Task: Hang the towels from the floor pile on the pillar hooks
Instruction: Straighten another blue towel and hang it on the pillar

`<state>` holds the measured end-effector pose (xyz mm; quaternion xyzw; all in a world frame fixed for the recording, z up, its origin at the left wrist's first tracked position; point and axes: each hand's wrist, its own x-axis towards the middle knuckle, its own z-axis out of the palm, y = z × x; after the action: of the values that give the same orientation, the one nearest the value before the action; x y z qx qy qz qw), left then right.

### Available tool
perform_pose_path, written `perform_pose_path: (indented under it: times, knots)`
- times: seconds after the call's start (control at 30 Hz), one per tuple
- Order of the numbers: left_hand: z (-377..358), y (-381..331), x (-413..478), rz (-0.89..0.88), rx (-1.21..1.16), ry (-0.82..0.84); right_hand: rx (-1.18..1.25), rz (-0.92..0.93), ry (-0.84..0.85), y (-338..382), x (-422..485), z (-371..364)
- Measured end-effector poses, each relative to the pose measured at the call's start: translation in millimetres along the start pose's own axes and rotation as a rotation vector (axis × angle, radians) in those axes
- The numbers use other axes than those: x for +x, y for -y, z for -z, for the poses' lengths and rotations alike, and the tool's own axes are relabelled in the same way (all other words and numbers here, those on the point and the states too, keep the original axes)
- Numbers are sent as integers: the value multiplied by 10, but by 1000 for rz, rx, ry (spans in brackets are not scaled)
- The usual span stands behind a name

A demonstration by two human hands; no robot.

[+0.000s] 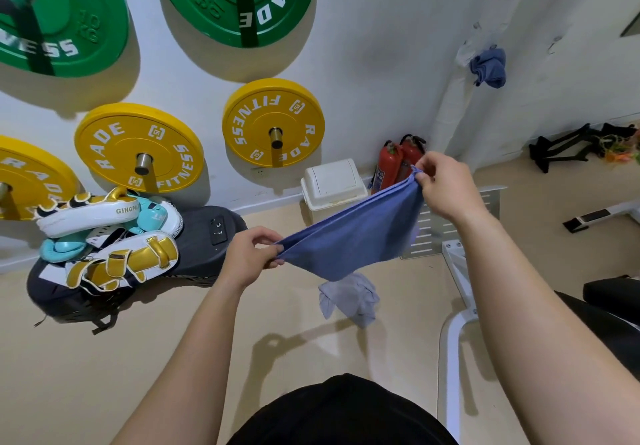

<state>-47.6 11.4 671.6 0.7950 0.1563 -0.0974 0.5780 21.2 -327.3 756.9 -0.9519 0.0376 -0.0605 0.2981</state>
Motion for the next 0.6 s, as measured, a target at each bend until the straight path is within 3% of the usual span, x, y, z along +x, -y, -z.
perform_pose_path:
  times: [0.23,0.4,0.6]
  knots:
    - [-78,-138,-59,-64,184,-106,109,-134,-29,-216,-131,-143]
    - [-144,-215,-168,-182,359,1,110,-191,-25,-362,-194,-62]
    - [-147,-320,-111,-353,388,-210,201,-217,-4,-433,-326,-12]
